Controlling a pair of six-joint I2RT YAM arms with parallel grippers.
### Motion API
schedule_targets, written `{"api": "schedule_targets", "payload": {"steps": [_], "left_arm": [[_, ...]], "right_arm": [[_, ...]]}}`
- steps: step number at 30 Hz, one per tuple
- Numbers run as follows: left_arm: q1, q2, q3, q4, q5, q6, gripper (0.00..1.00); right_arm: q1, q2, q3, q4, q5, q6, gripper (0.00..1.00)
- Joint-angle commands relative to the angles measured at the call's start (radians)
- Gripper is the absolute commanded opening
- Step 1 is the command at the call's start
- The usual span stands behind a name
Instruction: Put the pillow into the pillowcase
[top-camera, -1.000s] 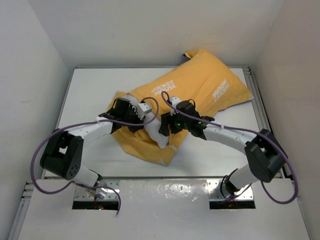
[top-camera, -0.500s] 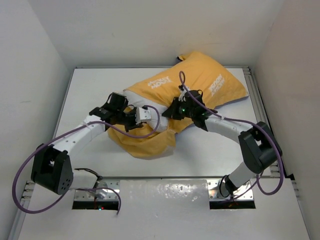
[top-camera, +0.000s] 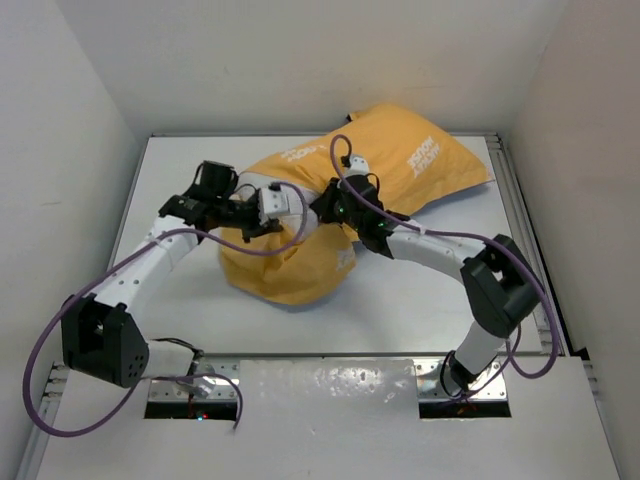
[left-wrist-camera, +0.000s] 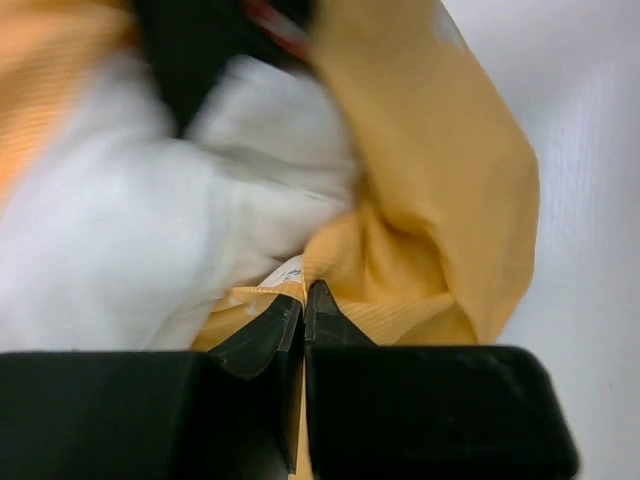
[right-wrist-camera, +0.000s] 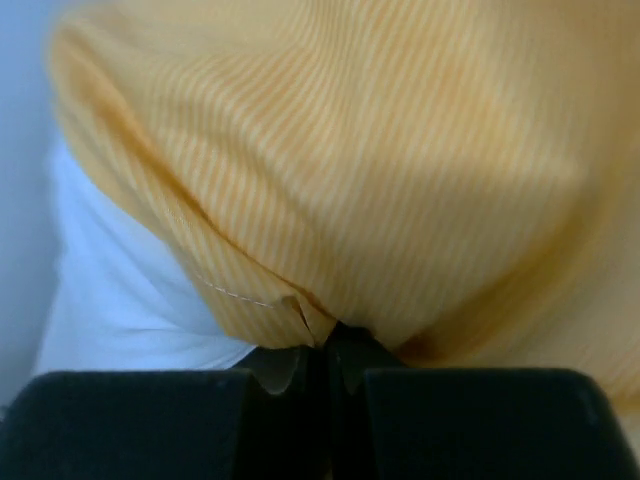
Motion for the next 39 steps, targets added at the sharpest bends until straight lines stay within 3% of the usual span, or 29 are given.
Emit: {"api": "schedule_targets", "payload": {"steps": [1, 2, 3, 5, 7, 12, 18, 20, 22, 23, 24, 26, 31, 39], "left_arm": [[0.046, -0.071, 0.093, 0.17, 0.361, -0.314, 0.0], [0.07, -0.077, 0.091, 0.204, 0.378, -0.366, 0.0], [0.076, -0.082, 0.088, 0.224, 0.386, -0.405, 0.0], [0.07, -0.092, 0.077, 0.198, 0.363, -0.375, 0.0], [0.067, -0.099, 0.055, 0.172, 0.315, -0.347, 0.0], [0.06, -0.112, 0.028, 0.169, 0.242, -0.345, 0.0], [0.05, -0.12, 0.019, 0.146, 0.179, -0.301, 0.0], [0.037, -0.125, 0.014, 0.14, 0.164, -0.286, 0.0], [0.024, -0.129, 0.011, 0.128, 0.159, -0.276, 0.0], [0.021, -0.131, 0.013, 0.115, 0.157, -0.266, 0.0], [0.015, -0.132, 0.011, 0.108, 0.154, -0.258, 0.0], [0.001, -0.14, 0.013, 0.097, 0.145, -0.238, 0.0], [-0.011, -0.154, 0.013, 0.086, 0.142, -0.235, 0.0], [-0.011, -0.194, 0.065, 0.029, 0.234, -0.25, 0.0]], "right_arm": [[-0.009, 0.092, -0.001, -0.106, 0.053, -0.146, 0.06], [-0.018, 0.087, -0.037, -0.108, 0.012, -0.165, 0.21], [-0.025, 0.051, -0.062, -0.082, -0.027, -0.186, 0.63], [-0.047, -0.018, -0.155, -0.021, -0.133, -0.217, 0.98], [-0.055, -0.14, -0.171, 0.013, -0.221, -0.315, 0.99], [-0.056, -0.337, -0.035, -0.267, -0.244, -0.545, 0.99], [-0.055, -0.495, -0.008, -0.384, -0.364, -0.565, 0.99], [-0.05, -0.518, -0.038, -0.364, -0.382, -0.541, 0.98], [-0.041, -0.526, -0.057, -0.346, -0.439, -0.516, 0.87], [-0.03, -0.523, -0.059, -0.329, -0.456, -0.514, 0.55], [-0.018, -0.517, -0.059, -0.323, -0.45, -0.511, 0.34], [0.028, -0.491, -0.058, -0.301, -0.442, -0.496, 0.02], [0.051, -0.292, 0.007, -0.286, -0.485, -0.398, 0.0], [-0.025, 0.068, 0.108, -0.3, -0.304, -0.219, 0.0]]}}
